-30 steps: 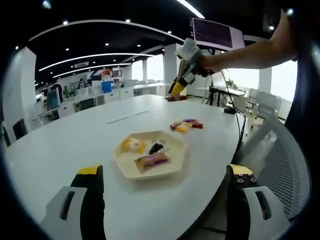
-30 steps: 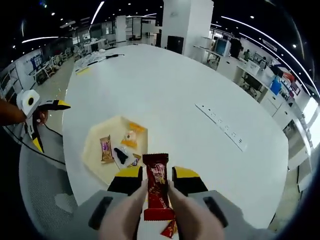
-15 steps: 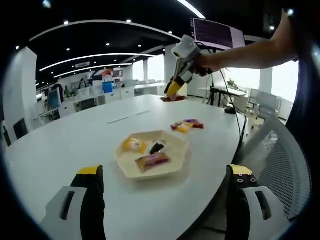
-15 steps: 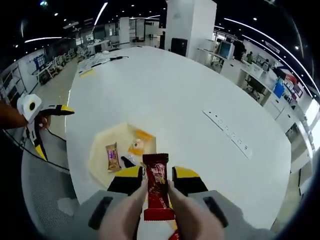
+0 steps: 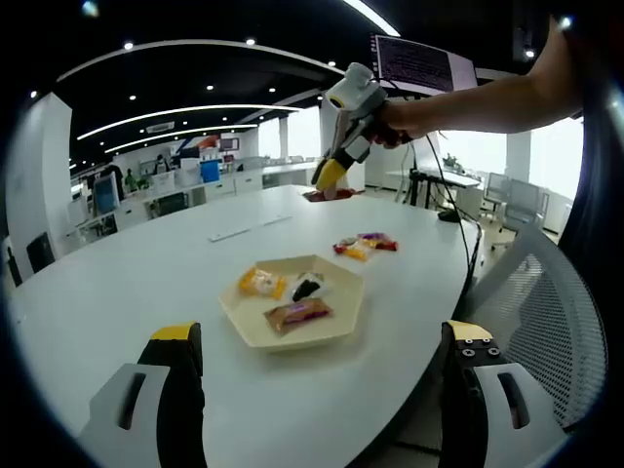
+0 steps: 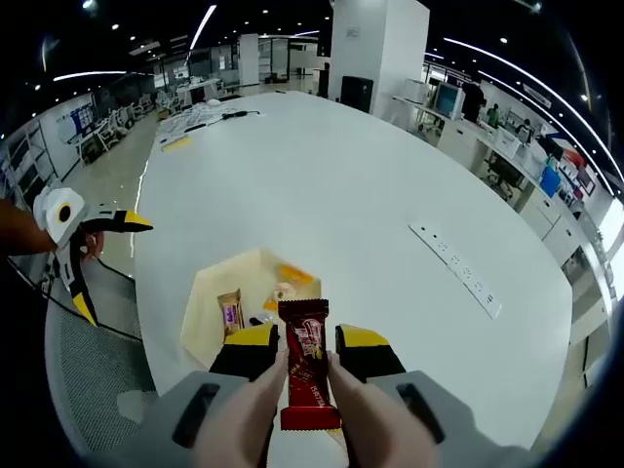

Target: Place the target food into the container with the food tongs after gripping and lifting it, then release it inside without dropping or visibly crushing the food.

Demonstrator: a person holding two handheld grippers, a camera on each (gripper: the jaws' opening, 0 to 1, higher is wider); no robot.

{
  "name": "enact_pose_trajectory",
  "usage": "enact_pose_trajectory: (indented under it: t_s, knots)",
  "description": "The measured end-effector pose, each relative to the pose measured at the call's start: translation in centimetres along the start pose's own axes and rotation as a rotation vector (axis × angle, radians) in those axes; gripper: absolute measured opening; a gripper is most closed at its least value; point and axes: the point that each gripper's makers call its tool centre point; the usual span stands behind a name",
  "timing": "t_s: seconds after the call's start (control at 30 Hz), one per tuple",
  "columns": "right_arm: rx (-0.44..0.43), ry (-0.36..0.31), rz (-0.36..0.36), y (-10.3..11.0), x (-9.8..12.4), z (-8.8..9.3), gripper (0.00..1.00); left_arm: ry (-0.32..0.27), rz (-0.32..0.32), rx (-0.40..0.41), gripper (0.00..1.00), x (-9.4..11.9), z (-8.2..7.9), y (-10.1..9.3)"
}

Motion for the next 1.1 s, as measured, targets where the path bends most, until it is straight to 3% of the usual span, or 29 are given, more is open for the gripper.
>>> enact_pose_trajectory:
  t_s: [1.1]
  knots:
    - [0.048, -0.030, -0.107, 7.0, -3.6, -5.0, 0.23, 0.026, -0.003, 0.019, 1.00, 0.1, 0.5, 0.1]
Point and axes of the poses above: the point that each gripper's makers call its tool centre point, and the gripper's own axes: x roughly backward along the fingers, y roughly to its left, z roughly out of its underside, and after that the axes turned 4 degrees about -x, right-handed
